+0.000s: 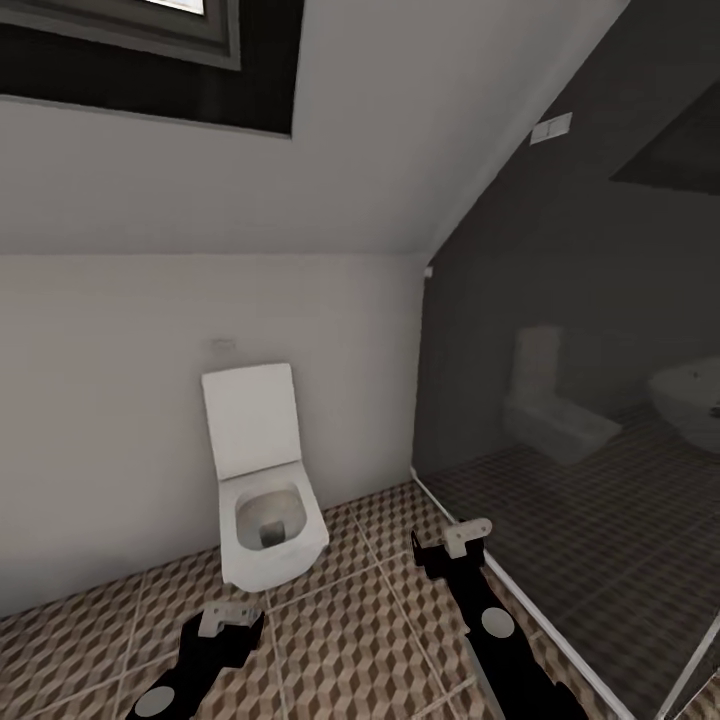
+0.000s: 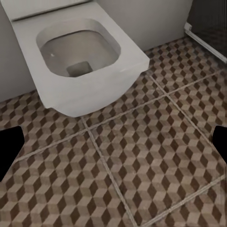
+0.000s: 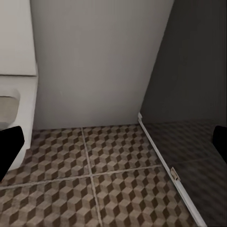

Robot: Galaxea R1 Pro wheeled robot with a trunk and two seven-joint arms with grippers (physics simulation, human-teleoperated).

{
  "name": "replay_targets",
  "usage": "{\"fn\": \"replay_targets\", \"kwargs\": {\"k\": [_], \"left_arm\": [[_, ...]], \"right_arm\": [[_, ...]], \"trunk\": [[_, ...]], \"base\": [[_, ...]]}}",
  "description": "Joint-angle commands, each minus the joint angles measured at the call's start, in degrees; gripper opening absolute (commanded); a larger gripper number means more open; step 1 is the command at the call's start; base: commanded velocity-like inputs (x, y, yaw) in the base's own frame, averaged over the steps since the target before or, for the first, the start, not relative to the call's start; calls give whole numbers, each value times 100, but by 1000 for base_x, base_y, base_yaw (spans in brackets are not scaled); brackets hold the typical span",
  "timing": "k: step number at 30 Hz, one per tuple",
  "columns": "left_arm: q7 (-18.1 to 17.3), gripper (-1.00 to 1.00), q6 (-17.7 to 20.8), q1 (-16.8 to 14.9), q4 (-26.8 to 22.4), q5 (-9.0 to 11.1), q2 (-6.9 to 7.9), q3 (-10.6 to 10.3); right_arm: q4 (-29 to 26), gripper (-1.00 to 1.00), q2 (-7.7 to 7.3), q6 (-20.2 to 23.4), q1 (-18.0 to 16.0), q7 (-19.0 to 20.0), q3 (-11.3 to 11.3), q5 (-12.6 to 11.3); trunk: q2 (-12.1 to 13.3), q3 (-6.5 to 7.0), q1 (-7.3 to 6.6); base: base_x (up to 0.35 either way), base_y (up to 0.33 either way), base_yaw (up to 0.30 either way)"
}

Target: Take the four mousetraps from the cabinet in the bathroom and place them on the bathroom floor. Make sure all four end up on the same floor surface, and ensure that at least two of them are either under or directly next to the same bathroom sink.

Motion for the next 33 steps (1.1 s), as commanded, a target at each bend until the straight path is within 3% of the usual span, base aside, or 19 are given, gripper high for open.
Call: {"fn": "replay_targets", "kwargs": {"k": [1, 33], "left_arm": [[2, 100, 31, -2, -13, -7, 4, -7], [1, 100, 15, -2, -24, -7, 4, -23]], "right_arm": [[-7, 100, -1, 43, -4, -31, 11, 60], [-7, 100, -3, 43, -3, -31, 12, 65]], "trunk": [[-4, -12, 0], [-4, -156, 0]], "base": [[0, 0, -213], [0, 0, -212]]}}
